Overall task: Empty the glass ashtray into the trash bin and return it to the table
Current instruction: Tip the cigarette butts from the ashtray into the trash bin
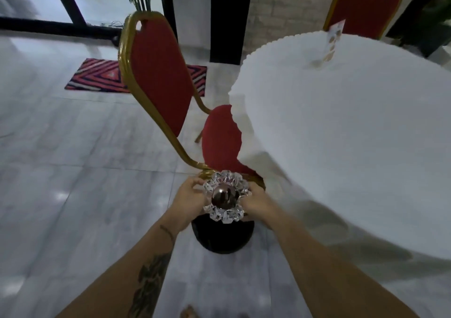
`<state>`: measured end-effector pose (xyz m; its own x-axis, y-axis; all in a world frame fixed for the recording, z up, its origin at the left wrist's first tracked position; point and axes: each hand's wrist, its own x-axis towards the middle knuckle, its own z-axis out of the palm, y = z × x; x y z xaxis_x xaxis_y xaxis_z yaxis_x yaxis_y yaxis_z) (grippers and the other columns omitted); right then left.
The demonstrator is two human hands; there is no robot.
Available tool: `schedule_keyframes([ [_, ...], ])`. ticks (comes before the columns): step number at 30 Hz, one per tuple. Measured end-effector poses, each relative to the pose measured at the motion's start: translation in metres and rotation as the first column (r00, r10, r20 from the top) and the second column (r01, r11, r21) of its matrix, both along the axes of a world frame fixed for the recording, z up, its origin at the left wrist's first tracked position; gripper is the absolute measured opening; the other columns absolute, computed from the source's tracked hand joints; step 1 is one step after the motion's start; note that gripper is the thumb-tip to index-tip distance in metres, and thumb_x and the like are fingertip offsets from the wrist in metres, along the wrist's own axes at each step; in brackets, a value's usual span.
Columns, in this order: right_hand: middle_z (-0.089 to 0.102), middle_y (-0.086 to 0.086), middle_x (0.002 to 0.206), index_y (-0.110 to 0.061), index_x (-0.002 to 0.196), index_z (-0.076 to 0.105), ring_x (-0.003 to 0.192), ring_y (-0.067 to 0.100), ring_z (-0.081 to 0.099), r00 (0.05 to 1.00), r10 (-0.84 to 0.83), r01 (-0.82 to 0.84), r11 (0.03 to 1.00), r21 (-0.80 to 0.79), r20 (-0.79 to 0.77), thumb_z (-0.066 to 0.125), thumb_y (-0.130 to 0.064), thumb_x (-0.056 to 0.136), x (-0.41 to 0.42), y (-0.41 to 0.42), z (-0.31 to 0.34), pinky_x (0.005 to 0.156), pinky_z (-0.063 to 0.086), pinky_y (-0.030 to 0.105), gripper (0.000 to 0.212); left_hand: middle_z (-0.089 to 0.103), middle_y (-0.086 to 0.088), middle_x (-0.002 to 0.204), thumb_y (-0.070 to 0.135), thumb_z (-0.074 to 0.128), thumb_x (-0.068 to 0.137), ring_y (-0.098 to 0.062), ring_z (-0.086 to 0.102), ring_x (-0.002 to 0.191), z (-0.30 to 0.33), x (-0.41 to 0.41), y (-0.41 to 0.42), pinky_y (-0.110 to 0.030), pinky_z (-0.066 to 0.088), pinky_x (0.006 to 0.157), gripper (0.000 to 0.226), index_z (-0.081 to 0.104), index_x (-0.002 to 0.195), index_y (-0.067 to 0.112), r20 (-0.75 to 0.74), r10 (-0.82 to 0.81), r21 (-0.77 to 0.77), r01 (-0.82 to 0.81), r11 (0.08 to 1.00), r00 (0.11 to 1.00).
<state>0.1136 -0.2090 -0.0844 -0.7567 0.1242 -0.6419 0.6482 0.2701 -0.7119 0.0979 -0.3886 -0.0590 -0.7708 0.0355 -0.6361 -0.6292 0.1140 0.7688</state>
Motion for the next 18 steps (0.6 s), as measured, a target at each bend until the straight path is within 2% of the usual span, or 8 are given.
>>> schedule_keyframes([
  [3, 0.059, 0.004, 0.116, -0.029, 0.125, 0.053, 0.102, 0.026, 0.063, 0.999, -0.001, 0.001, 1.0, 0.0, 0.051, 0.053, 0.0, 0.088, -0.008, -0.004, -0.053, 0.065, 0.065, 0.037, 0.047, 0.065, -0.01, 0.085, -0.02, 0.057, 0.081, -0.018, 0.061, 0.067, -0.053, -0.008, -0.004, -0.028, 0.054, 0.051, 0.039, 0.053, 0.094, 0.016, 0.037, 0.003, -0.02, -0.002, 1.0, 0.999],
  [5, 0.057, 0.002, 0.106, -0.027, 0.13, 0.051, 0.094, 0.022, 0.062, 0.999, 0.013, -0.013, 1.0, -0.001, 0.053, 0.051, 0.001, 0.092, -0.015, -0.004, -0.091, 0.062, 0.063, 0.034, 0.048, 0.064, -0.012, 0.083, -0.018, 0.058, 0.08, -0.019, 0.06, 0.064, -0.094, -0.015, -0.005, -0.032, 0.051, 0.056, 0.036, 0.052, 0.098, 0.013, 0.016, -0.006, -0.031, 0.006, 1.0, 1.0],
  [7, 0.056, 0.001, 0.103, -0.027, 0.138, 0.046, 0.087, 0.018, 0.061, 0.998, 0.028, -0.029, 1.0, 0.011, 0.048, 0.05, 0.0, 0.095, -0.022, -0.001, -0.132, 0.058, 0.061, 0.031, 0.051, 0.062, -0.014, 0.083, -0.015, 0.059, 0.083, -0.02, 0.059, 0.062, -0.138, -0.022, -0.004, -0.03, 0.052, 0.053, 0.033, 0.051, 0.102, 0.011, -0.025, -0.027, -0.059, 0.026, 0.998, 0.999],
  [9, 0.057, 0.006, 0.108, -0.026, 0.136, 0.046, 0.085, 0.018, 0.06, 0.998, 0.034, -0.035, 0.999, 0.004, 0.057, 0.05, -0.001, 0.096, -0.032, 0.003, -0.178, 0.063, 0.063, 0.034, 0.048, 0.061, -0.015, 0.084, -0.013, 0.059, 0.086, -0.021, 0.059, 0.06, -0.182, -0.031, -0.001, -0.022, 0.051, 0.043, 0.03, 0.05, 0.105, 0.009, -0.054, -0.025, -0.061, 0.021, 0.998, 0.998],
  [11, 0.056, 0.009, 0.113, -0.023, 0.134, 0.046, 0.088, 0.021, 0.06, 0.996, 0.053, -0.053, 0.999, -0.005, 0.066, 0.052, -0.003, 0.097, -0.042, 0.01, -0.222, 0.072, 0.064, 0.038, 0.042, 0.064, -0.014, 0.078, -0.013, 0.062, 0.083, -0.021, 0.058, 0.057, -0.229, -0.041, 0.003, -0.023, 0.047, 0.038, 0.029, 0.051, 0.102, 0.007, -0.056, -0.009, -0.045, 0.006, 0.999, 0.998],
  [15, 0.052, -0.001, 0.104, -0.023, 0.134, 0.045, 0.09, 0.019, 0.058, 0.998, 0.056, -0.056, 0.998, -0.007, 0.014, 0.051, 0.001, 0.098, -0.055, 0.025, -0.302, 0.078, 0.062, 0.038, 0.044, 0.067, -0.016, 0.077, -0.013, 0.06, 0.078, -0.026, 0.059, 0.063, -0.313, -0.057, 0.013, -0.032, 0.048, 0.054, 0.031, 0.051, 0.094, 0.012, -0.084, -0.041, -0.046, 0.037, 0.998, 0.996],
  [18, 0.047, 0.006, 0.13, -0.024, 0.146, 0.04, 0.097, 0.021, 0.056, 0.999, 0.047, -0.047, 0.998, -0.029, -0.006, 0.052, 0.001, 0.097, -0.065, 0.033, -0.354, 0.065, 0.06, 0.032, 0.056, 0.062, -0.022, 0.081, -0.017, 0.056, 0.078, -0.028, 0.057, 0.072, -0.36, -0.062, 0.019, -0.038, 0.046, 0.06, 0.034, 0.049, 0.089, 0.015, -0.129, -0.066, -0.03, 0.063, 0.998, 0.989],
])
